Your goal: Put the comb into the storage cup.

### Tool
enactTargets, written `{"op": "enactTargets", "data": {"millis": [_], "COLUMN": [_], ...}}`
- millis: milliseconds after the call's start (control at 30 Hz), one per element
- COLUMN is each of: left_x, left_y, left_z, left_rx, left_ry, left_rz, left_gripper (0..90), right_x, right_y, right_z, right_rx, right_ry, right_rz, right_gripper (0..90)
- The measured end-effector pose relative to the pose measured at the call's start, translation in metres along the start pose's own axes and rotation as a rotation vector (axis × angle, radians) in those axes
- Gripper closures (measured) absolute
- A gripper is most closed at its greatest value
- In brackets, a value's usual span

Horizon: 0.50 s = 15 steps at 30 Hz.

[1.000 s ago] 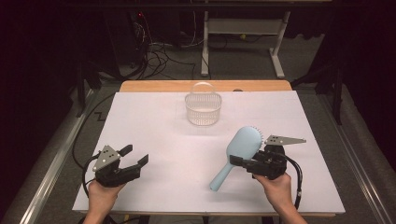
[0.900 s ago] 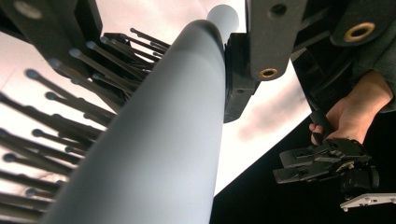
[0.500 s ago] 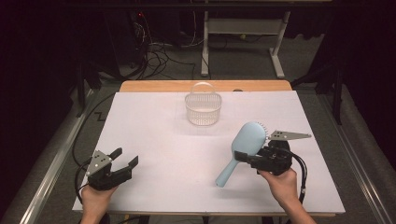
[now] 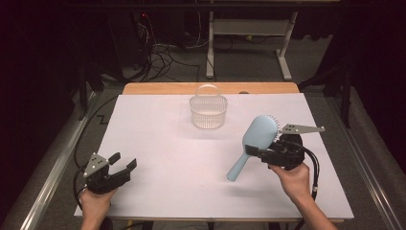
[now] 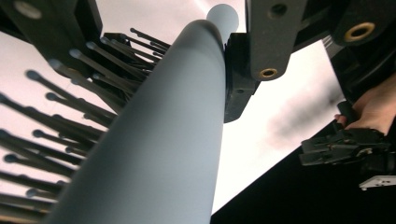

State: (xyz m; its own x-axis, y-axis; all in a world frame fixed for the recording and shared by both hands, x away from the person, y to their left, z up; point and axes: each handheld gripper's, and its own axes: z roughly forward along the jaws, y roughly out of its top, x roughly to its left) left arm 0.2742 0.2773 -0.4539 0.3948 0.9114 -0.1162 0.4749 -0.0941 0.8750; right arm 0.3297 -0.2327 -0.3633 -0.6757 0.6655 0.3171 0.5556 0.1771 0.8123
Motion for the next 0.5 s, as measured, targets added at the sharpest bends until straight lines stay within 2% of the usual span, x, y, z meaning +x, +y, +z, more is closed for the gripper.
{"op": "enactTargets", "data": {"millis": [367, 500], "left_x": [-0.005, -0.008], "left_y": [-0.002, -0.002], "left_z": [0.004, 0.005], "left_rx": [0.022, 0.032], "left_ry": [-0.019, -0.015], "left_rz": [0.007, 0.030], "left_gripper": [31.4, 32.0], "right_x": [-0.001, -0.002], "right_y": [0.024, 0.032], "right_z": [0.000, 0.001], "right_rx": [-0.029, -0.033], "right_ry": [-0.046, -0.058], "right_rz": [-0.027, -0.033], "right_gripper": [54.1, 54.1]}}
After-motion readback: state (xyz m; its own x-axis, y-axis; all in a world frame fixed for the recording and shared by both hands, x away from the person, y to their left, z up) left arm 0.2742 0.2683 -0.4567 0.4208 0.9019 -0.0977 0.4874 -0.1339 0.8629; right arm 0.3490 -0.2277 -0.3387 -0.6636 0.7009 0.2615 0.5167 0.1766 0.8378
